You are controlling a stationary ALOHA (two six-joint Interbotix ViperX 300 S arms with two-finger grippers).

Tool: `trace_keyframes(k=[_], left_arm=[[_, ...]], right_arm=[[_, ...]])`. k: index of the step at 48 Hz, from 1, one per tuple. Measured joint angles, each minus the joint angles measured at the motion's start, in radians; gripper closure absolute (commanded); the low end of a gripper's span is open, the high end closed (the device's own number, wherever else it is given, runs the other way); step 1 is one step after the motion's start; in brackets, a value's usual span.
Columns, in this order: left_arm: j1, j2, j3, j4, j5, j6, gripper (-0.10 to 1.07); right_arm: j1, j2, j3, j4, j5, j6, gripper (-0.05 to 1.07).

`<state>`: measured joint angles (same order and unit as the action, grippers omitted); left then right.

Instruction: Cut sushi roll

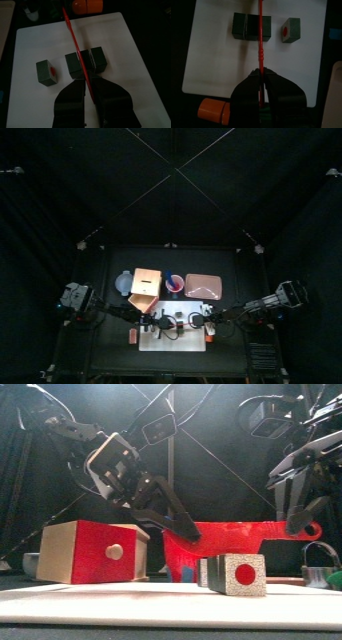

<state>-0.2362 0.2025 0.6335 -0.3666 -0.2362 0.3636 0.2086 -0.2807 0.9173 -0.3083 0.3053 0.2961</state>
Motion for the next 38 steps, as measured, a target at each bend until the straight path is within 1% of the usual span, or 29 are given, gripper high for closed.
trace_keyframes(k=[14, 38], left_arm=[[0.002, -0.006, 0.003, 0.0, 0.0, 0.002, 0.49], [0.003, -0.005, 0.003, 0.0, 0.0, 0.002, 0.49]], right_arm=[[-0.003, 0.0, 0.0, 0.002, 0.002, 0.0, 0.62], [-0.002, 0.0, -0.003, 0.034, 0.0, 0.003, 0.62]])
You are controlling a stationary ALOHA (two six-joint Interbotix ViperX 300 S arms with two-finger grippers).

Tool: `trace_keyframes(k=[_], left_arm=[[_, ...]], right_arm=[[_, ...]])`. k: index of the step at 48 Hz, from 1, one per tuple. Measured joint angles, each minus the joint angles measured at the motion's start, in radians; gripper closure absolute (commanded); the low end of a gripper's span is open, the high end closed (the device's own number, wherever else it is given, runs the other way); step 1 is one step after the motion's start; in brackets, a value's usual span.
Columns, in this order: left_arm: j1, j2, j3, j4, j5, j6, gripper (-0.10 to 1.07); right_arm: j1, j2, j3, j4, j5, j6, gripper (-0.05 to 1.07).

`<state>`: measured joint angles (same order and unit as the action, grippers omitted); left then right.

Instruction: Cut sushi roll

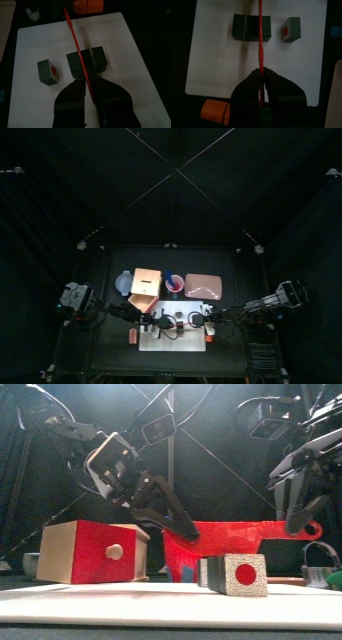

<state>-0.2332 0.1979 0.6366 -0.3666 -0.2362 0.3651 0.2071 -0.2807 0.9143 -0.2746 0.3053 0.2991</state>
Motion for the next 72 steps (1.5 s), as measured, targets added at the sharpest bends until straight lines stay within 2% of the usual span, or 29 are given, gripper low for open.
trace_keyframes(k=[36, 56, 63, 72], left_arm=[[0.0, 0.014, 0.002, -0.002, 0.003, 0.0, 0.49], [0.005, 0.069, -0.002, -0.014, 0.026, 0.0, 0.49], [0.005, 0.057, 0.002, -0.017, 0.034, -0.002, 0.49], [-0.002, 0.003, 0.002, -0.018, 0.04, 0.0, 0.49]], right_arm=[[0.002, 0.018, 0.005, 0.006, 0.0, -0.002, 0.62], [0.002, 0.133, -0.018, 0.008, -0.008, -0.002, 0.62], [0.008, 0.127, -0.026, 0.018, -0.005, -0.002, 0.62], [0.034, 0.064, -0.037, 0.02, 0.048, -0.002, 0.62]])
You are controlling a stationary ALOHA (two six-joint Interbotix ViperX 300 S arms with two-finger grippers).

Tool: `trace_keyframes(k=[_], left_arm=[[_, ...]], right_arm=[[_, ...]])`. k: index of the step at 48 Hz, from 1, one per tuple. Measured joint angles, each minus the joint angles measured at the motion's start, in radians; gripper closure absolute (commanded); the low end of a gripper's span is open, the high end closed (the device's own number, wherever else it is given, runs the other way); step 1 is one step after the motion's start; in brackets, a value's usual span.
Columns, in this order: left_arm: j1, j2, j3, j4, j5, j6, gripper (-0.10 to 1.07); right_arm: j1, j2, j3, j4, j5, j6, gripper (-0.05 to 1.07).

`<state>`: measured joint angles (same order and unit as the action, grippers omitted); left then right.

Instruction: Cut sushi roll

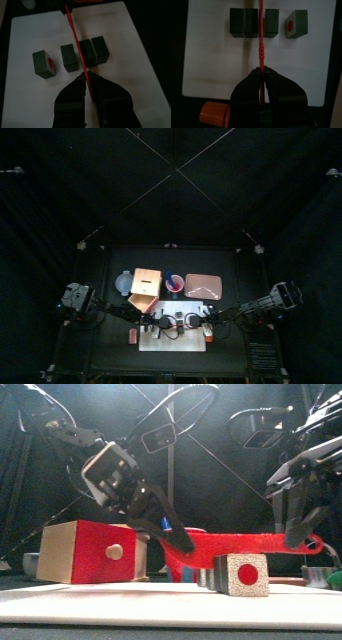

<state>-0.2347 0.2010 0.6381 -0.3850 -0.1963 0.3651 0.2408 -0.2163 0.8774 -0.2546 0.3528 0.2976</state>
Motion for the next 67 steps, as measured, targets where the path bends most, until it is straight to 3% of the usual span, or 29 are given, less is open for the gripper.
trace_keyframes(k=[14, 35, 67], left_arm=[[-0.02, -0.034, -0.009, -0.002, 0.002, 0.0, 0.49], [-0.041, 0.014, -0.028, -0.031, -0.002, -0.002, 0.49], [-0.055, 0.009, -0.025, -0.051, -0.002, -0.002, 0.49]], right_arm=[[0.026, -0.066, 0.002, 0.006, 0.035, 0.0, 0.62], [0.049, -0.043, 0.0, 0.044, 0.037, 0.002, 0.62], [0.067, -0.035, -0.008, 0.071, 0.037, 0.0, 0.62]])
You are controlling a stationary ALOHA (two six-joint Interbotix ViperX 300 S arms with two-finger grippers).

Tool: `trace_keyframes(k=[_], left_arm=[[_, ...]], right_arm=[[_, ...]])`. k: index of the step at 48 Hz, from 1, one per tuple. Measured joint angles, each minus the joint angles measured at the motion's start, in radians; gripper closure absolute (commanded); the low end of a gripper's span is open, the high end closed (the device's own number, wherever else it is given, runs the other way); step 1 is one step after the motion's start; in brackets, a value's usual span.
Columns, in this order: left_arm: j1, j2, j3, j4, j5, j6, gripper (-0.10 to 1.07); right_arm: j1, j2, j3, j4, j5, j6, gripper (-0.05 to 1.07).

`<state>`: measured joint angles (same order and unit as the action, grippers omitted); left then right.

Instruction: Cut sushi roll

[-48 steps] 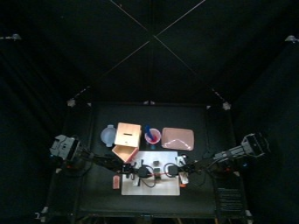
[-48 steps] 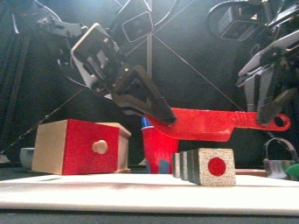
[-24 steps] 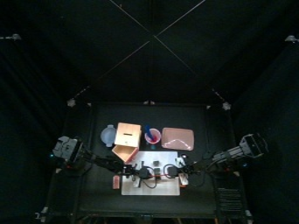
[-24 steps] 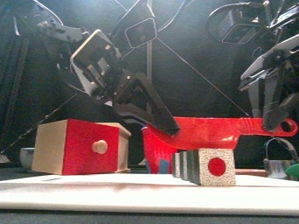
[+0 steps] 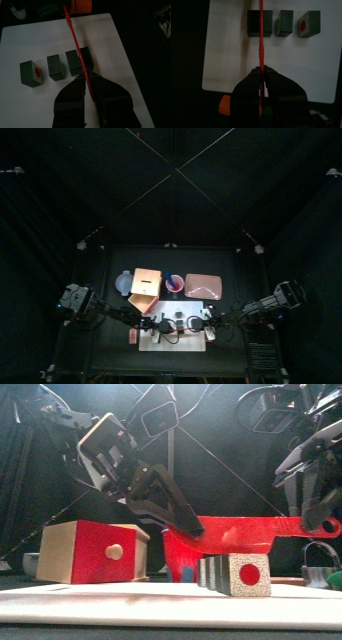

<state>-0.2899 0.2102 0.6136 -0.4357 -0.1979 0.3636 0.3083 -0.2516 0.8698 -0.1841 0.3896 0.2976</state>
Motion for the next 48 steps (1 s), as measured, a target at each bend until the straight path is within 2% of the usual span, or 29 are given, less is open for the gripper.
trace_keyframes(k=[30, 48], left_arm=[[0.0, -0.002, 0.003, 0.0, 0.0, 0.0, 0.49], [0.002, 0.0, 0.011, 0.0, 0.0, 0.002, 0.49]], right_arm=[[-0.003, 0.0, 0.0, -0.029, 0.0, 0.0, 0.62], [-0.003, 0.034, -0.006, -0.025, 0.0, 0.0, 0.62]])
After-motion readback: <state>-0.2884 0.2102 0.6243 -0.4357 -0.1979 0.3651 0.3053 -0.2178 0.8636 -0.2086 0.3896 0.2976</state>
